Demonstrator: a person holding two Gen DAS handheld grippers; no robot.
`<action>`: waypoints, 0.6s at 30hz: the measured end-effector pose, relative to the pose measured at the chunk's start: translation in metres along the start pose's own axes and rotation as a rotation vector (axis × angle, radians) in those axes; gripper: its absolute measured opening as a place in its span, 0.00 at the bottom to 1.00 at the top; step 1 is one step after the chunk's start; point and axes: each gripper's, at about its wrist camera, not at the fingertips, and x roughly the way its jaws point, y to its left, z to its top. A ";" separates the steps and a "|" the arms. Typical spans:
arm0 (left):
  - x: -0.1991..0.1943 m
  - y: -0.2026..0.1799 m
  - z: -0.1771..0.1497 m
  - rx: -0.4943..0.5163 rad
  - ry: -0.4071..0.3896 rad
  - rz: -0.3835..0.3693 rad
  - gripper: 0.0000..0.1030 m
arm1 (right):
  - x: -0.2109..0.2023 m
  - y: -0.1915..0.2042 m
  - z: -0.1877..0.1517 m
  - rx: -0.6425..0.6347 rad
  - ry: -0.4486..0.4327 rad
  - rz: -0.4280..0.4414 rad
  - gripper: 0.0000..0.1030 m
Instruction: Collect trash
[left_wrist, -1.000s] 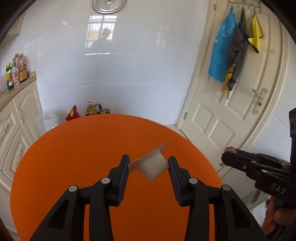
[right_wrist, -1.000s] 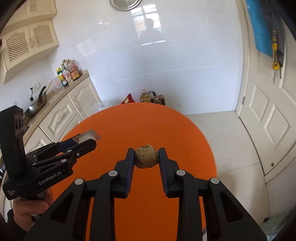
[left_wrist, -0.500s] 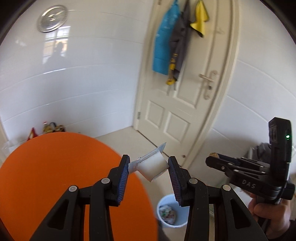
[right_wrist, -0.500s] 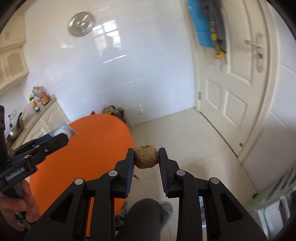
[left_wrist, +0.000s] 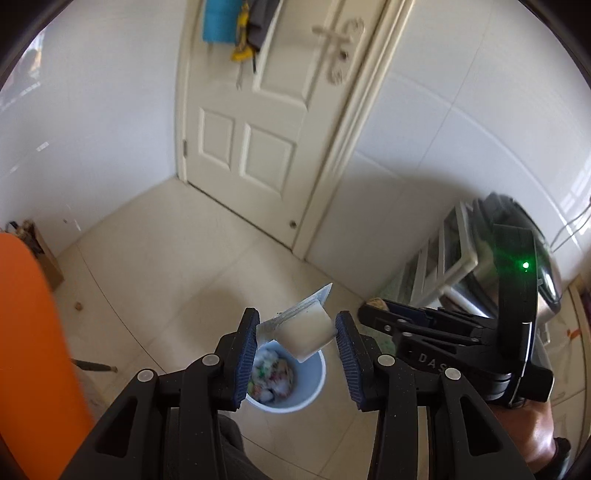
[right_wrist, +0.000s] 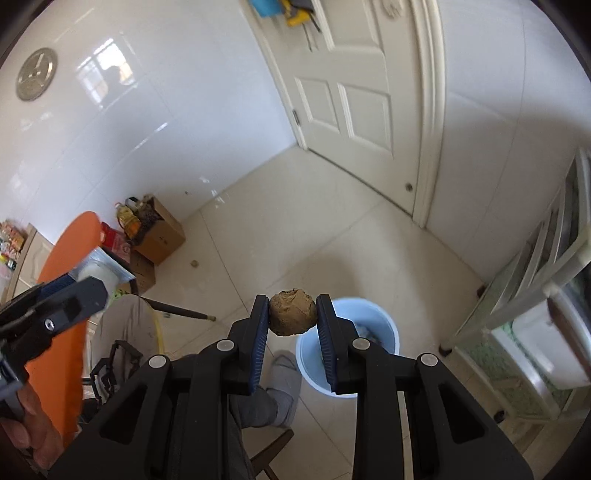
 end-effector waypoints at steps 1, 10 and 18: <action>0.010 -0.001 -0.002 -0.001 0.024 -0.004 0.37 | 0.009 -0.007 -0.001 0.014 0.016 -0.001 0.25; 0.084 0.014 -0.017 -0.021 0.220 -0.008 0.53 | 0.063 -0.040 0.003 0.100 0.095 -0.008 0.39; 0.096 0.017 -0.016 -0.044 0.250 0.064 0.82 | 0.065 -0.058 -0.002 0.167 0.068 -0.054 1.00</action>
